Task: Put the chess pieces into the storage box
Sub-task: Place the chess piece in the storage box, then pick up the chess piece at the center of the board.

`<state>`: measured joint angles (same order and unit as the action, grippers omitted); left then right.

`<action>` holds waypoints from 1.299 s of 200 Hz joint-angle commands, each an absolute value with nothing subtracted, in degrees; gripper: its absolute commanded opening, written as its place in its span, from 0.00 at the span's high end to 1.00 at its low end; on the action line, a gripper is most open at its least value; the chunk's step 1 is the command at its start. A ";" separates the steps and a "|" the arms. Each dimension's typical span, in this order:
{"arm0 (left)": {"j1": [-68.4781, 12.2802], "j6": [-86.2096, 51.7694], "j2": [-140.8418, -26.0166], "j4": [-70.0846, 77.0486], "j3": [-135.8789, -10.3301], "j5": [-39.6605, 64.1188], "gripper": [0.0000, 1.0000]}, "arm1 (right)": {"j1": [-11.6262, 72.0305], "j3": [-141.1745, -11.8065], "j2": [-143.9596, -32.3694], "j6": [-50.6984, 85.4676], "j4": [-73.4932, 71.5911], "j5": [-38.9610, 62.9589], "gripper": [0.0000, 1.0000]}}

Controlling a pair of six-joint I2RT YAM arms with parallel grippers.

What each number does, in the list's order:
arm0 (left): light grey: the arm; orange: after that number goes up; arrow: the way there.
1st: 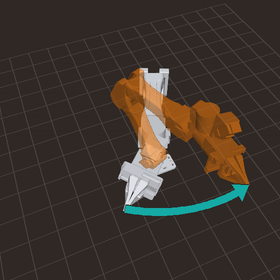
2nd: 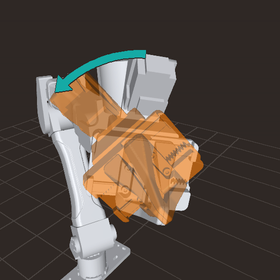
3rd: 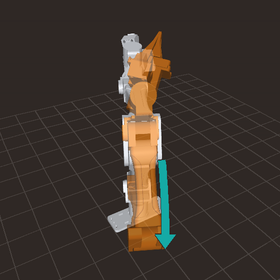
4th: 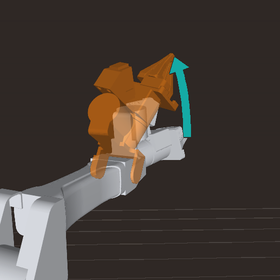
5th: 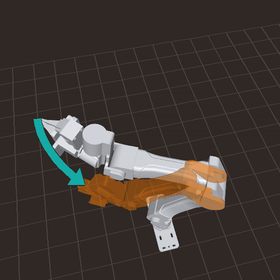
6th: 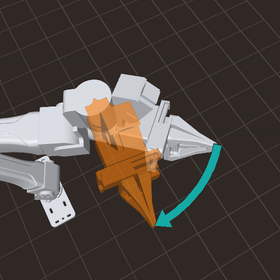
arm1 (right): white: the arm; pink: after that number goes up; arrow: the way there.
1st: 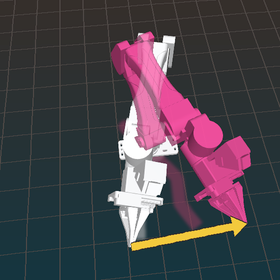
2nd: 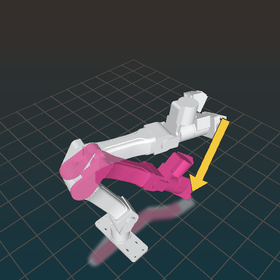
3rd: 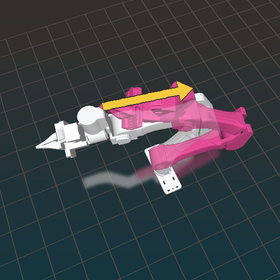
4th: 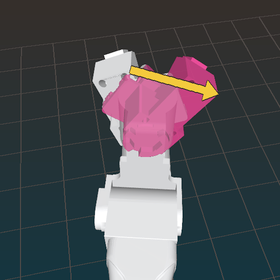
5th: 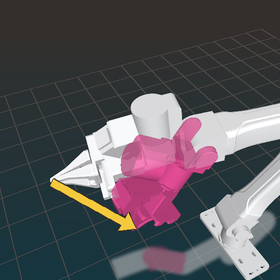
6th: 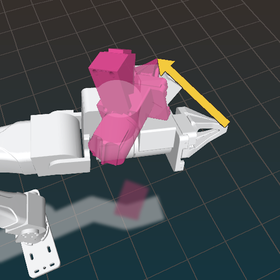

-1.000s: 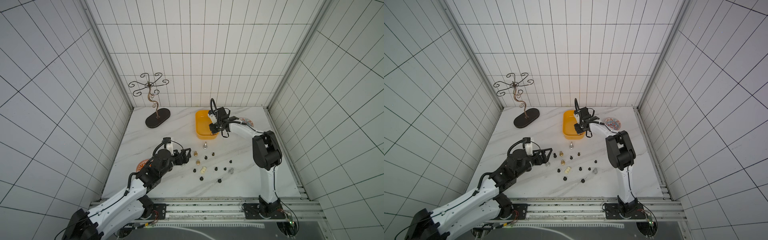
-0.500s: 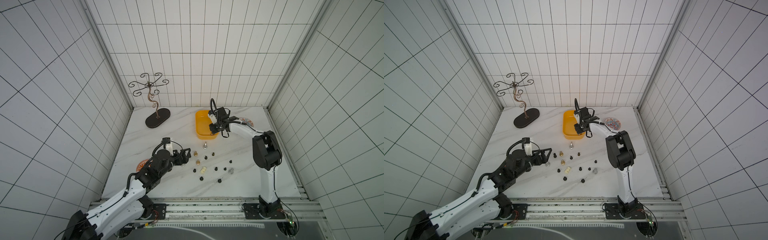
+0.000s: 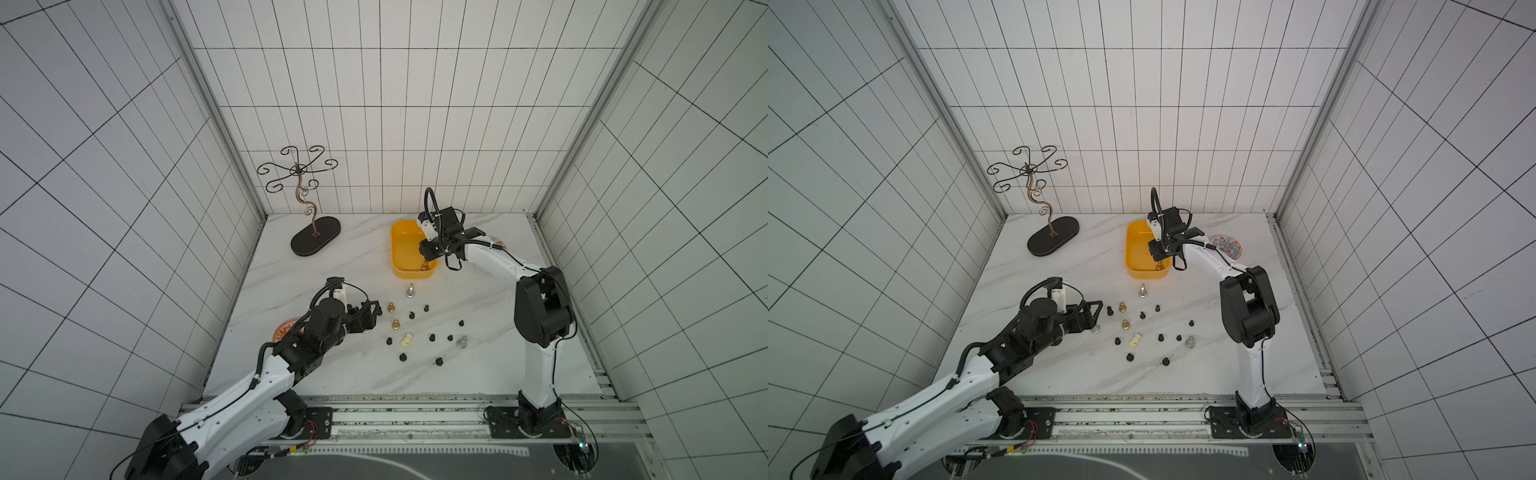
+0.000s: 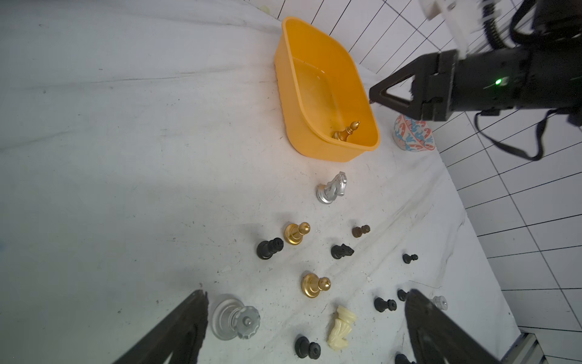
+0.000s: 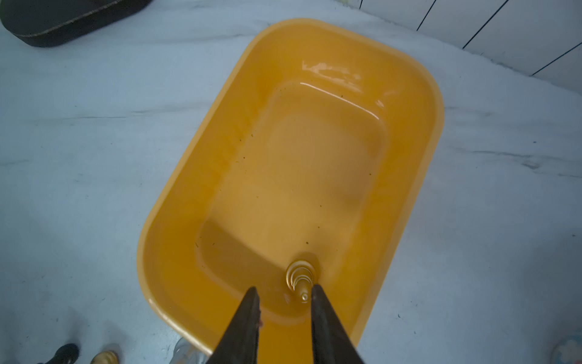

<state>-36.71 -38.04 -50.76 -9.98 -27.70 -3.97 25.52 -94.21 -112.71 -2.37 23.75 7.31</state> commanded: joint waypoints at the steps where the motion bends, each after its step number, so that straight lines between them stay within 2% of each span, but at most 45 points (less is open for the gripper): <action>1: -36.89 -35.32 -53.01 -14.67 -31.97 -6.06 0.10 | 25.82 -90.22 -105.95 -2.22 22.83 9.18 0.71; 46: -38.00 -34.19 -58.36 -20.21 -35.73 -7.44 0.21 | 26.02 -77.90 -95.67 -0.14 21.68 11.02 0.70; 99: -43.24 -33.38 -63.54 -27.77 -39.21 -15.70 0.24 | 26.01 -65.73 -84.07 2.30 21.34 12.55 0.70; 134: -44.52 -34.46 -66.94 -27.07 -39.28 -17.99 0.29 | 25.74 -60.04 -78.65 4.37 21.04 13.67 0.70; 153: -44.74 -34.79 -68.76 -27.22 -39.69 -19.35 0.34 | 25.03 -58.25 -76.94 4.57 21.05 14.88 0.70; 260: -45.02 -35.59 -72.09 -23.77 -38.61 -20.37 0.38 | 22.94 -56.91 -75.21 5.01 22.13 15.46 0.70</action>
<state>-44.77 -34.70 -71.16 -25.56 -38.06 -18.76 23.27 -59.44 -76.20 4.93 21.47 14.33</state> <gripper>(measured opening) 0.625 0.300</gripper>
